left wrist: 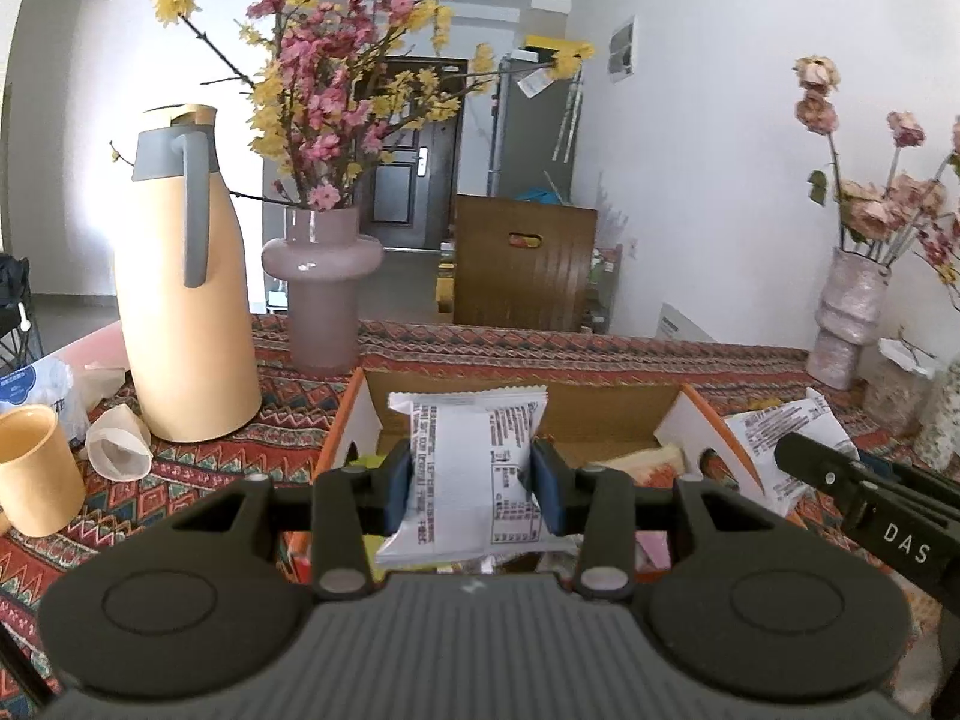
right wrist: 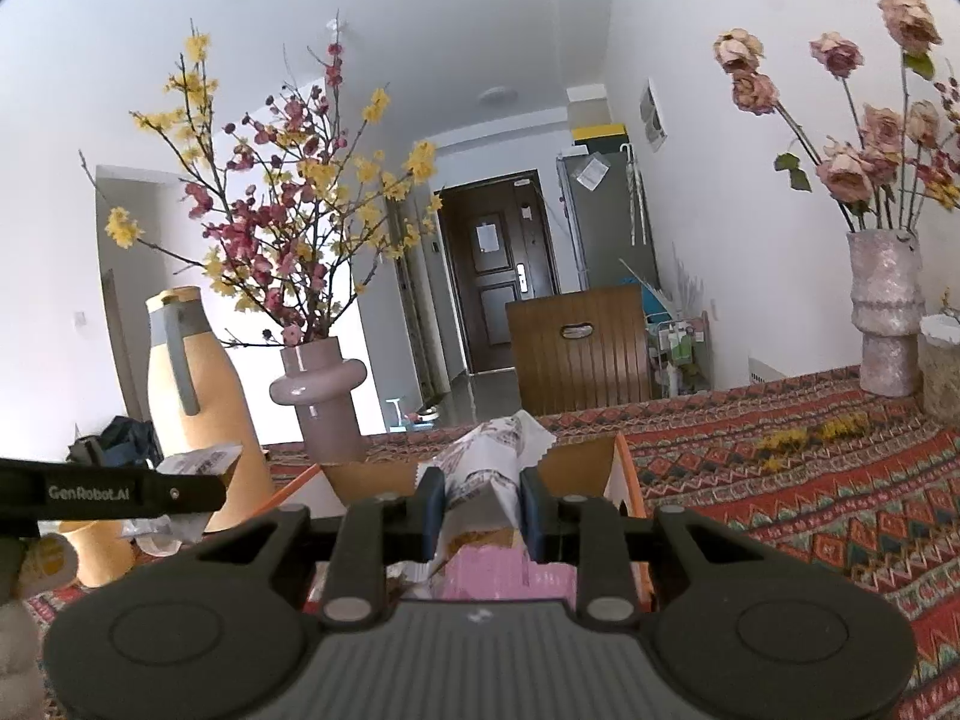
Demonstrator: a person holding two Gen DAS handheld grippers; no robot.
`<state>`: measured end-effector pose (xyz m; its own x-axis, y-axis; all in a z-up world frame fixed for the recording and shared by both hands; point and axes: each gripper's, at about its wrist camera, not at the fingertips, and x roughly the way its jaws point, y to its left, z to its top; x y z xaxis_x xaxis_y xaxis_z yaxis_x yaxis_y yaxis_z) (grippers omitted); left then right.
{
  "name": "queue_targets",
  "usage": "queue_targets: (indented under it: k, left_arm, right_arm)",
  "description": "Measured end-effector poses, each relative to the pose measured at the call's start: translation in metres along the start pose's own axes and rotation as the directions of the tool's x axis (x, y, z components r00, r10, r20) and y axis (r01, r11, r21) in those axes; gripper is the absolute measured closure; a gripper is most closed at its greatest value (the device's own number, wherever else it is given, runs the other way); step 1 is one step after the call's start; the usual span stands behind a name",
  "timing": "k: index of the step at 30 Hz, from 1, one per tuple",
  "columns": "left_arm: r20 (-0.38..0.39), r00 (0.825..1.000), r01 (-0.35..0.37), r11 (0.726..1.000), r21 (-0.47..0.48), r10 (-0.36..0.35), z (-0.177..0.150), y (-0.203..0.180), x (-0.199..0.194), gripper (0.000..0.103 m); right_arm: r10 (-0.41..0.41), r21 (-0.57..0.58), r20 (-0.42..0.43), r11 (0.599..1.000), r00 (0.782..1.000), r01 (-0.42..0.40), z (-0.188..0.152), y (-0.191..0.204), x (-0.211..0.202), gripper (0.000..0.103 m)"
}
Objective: Organize snacks
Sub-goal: 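Carry both packs into the red box and open both grippers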
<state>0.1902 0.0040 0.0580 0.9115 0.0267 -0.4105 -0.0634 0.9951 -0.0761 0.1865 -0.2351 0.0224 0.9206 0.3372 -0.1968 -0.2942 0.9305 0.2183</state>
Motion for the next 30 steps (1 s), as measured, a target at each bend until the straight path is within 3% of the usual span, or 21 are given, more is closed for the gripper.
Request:
queue_targets:
  k: [8, 16, 26, 29, 30]
  left_arm:
    - [0.009, 0.999, -0.042, 0.998, -0.037, 0.043, 0.012, 0.011, 0.036, 0.061]
    - [-0.004, 0.998, -0.062, 0.996, -0.063, 0.061, -0.005, 0.025, 0.07, 0.061]
    - [-0.011, 0.999, -0.047, 0.997, -0.061, 0.046, -0.012, 0.027, 0.073, 0.061]
    - [0.002, 0.998, -0.055, 0.996, -0.074, 0.055, -0.012, 0.029, 0.071, 0.046]
    - [0.013, 0.998, -0.065, 0.995, -0.076, 0.066, -0.012, 0.029, 0.07, 0.033]
  right_arm:
    - [-0.02, -0.005, -0.034, 1.0, 0.999, 0.02, 0.013, 0.007, 0.046, 0.077]
    - [-0.03, 0.031, -0.086, 0.999, 0.996, 0.033, -0.003, 0.001, 0.078, 0.077]
    - [-0.049, -0.003, -0.164, 0.999, 0.985, 0.049, -0.02, 0.007, 0.095, 0.076]
    - [-0.045, -0.005, -0.163, 0.999, 0.986, 0.045, -0.021, 0.007, 0.094, 0.068]
    - [-0.045, -0.003, -0.156, 0.999, 0.987, 0.045, -0.021, 0.008, 0.092, 0.061]
